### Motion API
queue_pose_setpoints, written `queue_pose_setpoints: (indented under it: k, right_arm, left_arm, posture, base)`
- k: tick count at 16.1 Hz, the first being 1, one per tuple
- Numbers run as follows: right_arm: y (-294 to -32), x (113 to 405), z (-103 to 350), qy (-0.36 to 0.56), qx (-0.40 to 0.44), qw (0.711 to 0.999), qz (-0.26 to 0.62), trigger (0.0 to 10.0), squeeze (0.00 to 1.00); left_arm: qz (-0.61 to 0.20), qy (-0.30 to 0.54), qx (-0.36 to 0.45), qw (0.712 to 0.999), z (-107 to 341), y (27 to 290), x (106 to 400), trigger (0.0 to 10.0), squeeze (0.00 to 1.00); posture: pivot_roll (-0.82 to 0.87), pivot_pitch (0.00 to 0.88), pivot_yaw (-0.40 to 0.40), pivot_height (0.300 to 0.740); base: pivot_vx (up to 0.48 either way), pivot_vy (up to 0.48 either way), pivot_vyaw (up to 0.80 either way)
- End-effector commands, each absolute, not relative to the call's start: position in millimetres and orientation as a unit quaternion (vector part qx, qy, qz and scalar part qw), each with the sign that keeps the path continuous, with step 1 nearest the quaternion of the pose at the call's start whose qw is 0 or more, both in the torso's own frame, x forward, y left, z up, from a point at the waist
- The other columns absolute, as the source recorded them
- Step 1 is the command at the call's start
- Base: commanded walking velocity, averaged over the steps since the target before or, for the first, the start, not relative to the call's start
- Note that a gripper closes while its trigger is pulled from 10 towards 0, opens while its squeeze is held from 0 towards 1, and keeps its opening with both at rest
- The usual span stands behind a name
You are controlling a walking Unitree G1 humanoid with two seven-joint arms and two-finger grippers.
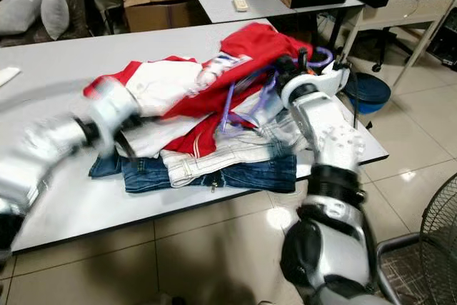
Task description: Hang hanger
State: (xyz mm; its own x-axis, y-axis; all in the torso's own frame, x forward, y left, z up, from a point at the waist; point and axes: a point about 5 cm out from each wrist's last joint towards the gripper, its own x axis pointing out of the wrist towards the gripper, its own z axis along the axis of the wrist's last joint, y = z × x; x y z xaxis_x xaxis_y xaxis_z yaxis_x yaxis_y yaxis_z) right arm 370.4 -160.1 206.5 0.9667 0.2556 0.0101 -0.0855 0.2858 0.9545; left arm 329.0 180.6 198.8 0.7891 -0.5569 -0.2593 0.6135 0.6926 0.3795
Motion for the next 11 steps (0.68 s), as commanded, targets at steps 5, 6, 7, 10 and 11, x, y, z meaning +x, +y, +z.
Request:
queue_pose_setpoints:
  k: [5, 6, 7, 10, 11]
  right_arm:
    - [-119, 334, 187, 0.157, 0.387, 0.874, 0.249, 10.0, 0.0]
    - [-116, 330, 185, 0.164, 0.366, 0.877, 0.263, 10.0, 0.0]
    - [-112, 313, 183, 0.169, 0.318, 0.877, 0.317, 10.0, 0.0]
    - [-120, 291, 184, 0.154, 0.281, 0.873, 0.369, 10.0, 0.0]
    - [-122, 287, 185, 0.148, 0.269, 0.873, 0.38, 10.0, 0.0]
  left_arm:
    - [-0.232, -0.082, 0.101, 0.964, 253, 160, 361, 0.0, 0.0]
    - [-0.226, -0.088, 0.093, 0.966, 257, 159, 364, 0.0, 0.0]
    - [-0.171, -0.109, 0.105, 0.974, 270, 164, 378, 0.0, 0.0]
    - [-0.085, -0.117, 0.113, 0.983, 277, 184, 393, 0.0, 0.0]
    - [-0.063, -0.12, 0.114, 0.984, 279, 189, 395, 0.0, 0.0]
  posture:
    - [0.02, 0.0, 0.036, 0.74]
    - [0.02, 0.0, 0.036, 0.74]
    - [0.02, 0.0, 0.045, 0.74]
    - [0.01, 0.0, 0.064, 0.74]
    - [0.01, 0.0, 0.066, 0.74]
  base:
    - [0.0, 0.0, 0.0]
    - [0.0, 0.0, 0.0]
    - [0.0, 0.0, 0.0]
    - [0.0, 0.0, 0.0]
    - [0.0, 0.0, 0.0]
